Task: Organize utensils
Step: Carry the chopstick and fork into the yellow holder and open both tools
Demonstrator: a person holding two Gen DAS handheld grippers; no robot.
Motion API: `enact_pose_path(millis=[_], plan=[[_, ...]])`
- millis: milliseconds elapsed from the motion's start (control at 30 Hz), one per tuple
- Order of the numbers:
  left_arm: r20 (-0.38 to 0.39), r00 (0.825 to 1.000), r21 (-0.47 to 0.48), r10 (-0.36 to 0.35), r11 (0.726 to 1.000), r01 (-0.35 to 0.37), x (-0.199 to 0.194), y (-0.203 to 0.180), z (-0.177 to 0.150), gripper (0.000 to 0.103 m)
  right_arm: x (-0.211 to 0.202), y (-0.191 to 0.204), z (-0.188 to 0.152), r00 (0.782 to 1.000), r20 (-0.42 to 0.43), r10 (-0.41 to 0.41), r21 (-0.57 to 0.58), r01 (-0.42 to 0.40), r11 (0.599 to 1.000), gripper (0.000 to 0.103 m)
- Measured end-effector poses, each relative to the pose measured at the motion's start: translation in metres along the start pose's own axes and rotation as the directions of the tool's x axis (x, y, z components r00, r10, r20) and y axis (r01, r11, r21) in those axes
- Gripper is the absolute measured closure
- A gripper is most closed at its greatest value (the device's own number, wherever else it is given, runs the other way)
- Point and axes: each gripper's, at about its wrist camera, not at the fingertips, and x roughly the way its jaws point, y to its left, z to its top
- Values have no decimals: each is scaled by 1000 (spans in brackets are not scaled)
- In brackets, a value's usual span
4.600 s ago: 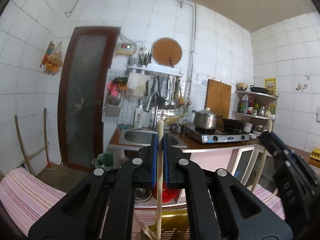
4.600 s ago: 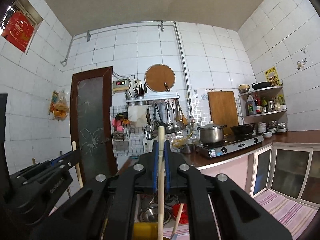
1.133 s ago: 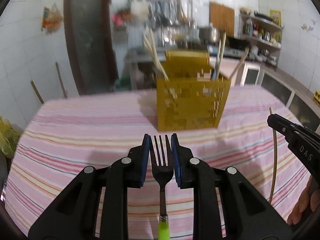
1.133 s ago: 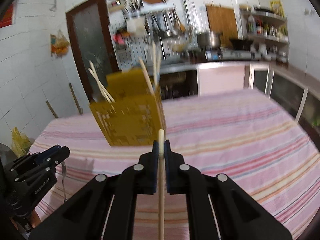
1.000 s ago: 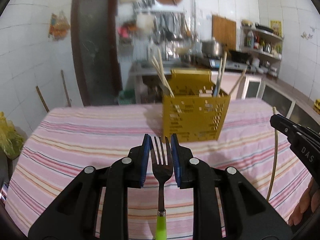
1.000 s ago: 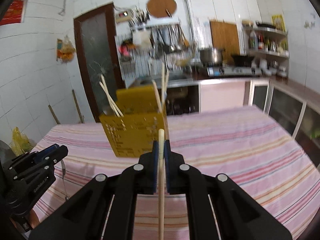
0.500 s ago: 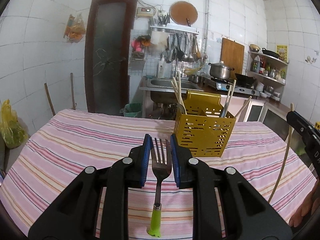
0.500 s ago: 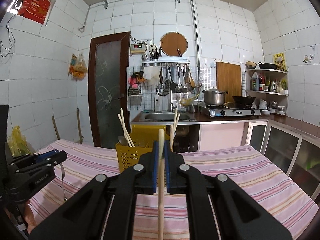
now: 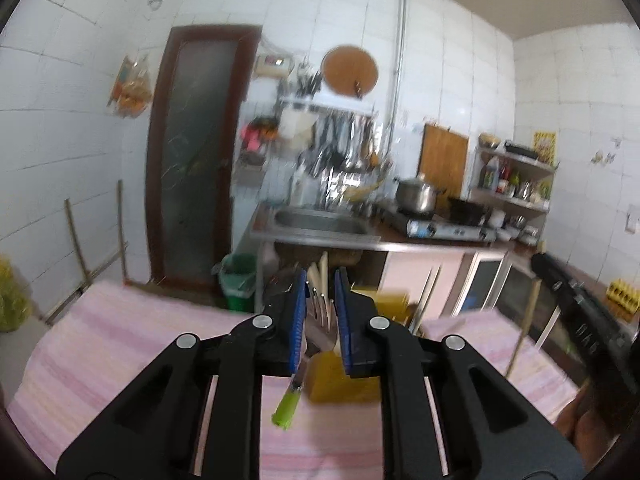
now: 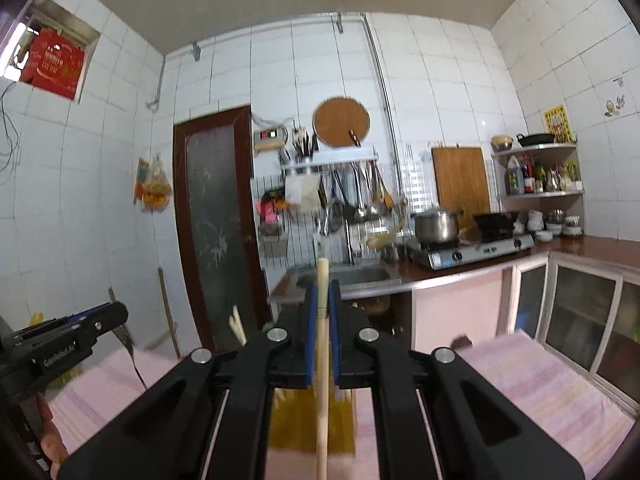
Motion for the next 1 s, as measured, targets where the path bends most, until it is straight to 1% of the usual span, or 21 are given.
enact_pose_path(millis=[67, 100, 133, 233, 300, 367, 467, 500, 533, 567, 633, 800, 867, 1000], plan=[[13, 1000, -4, -19, 1000, 19, 11, -6, 18, 92, 15, 2, 13, 1000, 27, 7, 11, -7, 1000, 97], [20, 999, -3, -41, 999, 41, 20, -11, 29, 95, 21, 3, 18, 999, 39, 9, 15, -9, 1000, 97], [28, 998, -2, -54, 999, 54, 25, -15, 36, 102, 28, 4, 23, 999, 52, 9, 16, -10, 1000, 97], [63, 995, 2, -73, 997, 73, 46, -26, 56, 103, 50, 6, 35, 995, 101, -1, 22, -1, 1000, 97], [71, 993, 12, -90, 996, 89, 68, -33, 62, 103, 68, 7, 38, 993, 116, -5, 28, 2, 1000, 97], [57, 993, 21, -105, 994, 104, 87, -39, 60, 103, 86, 6, 35, 992, 124, -14, 28, 11, 1000, 97], [31, 990, 41, -140, 990, 138, 123, -42, 44, 102, 102, 1, 28, 987, 152, -45, 30, 41, 999, 97], [45, 987, 49, -158, 987, 155, 127, -42, 39, 103, 106, -1, 26, 986, 157, -52, 37, 46, 998, 97], [61, 986, 62, -158, 986, 154, 132, -42, 33, 103, 112, -5, 24, 986, 155, -56, 48, 49, 998, 97], [83, 982, 76, -168, 984, 162, 134, -43, 28, 103, 115, -7, 20, 985, 160, -63, 54, 55, 997, 97], [100, 978, 86, -183, 981, 174, 133, -47, 25, 103, 118, -8, 13, 982, 171, -80, 53, 72, 996, 97], [108, 966, 77, -234, 971, 227, 122, -45, 27, 103, 128, -17, 1, 985, 154, -80, 88, 67, 994, 97], [104, 962, 57, -253, 967, 248, 115, -40, 32, 103, 128, -19, 3, 986, 154, -70, 96, 55, 994, 97], [95, 949, -12, -300, 953, 303, 106, -28, 46, 103, 125, -16, 11, 986, 158, -50, 93, 35, 995, 97]])
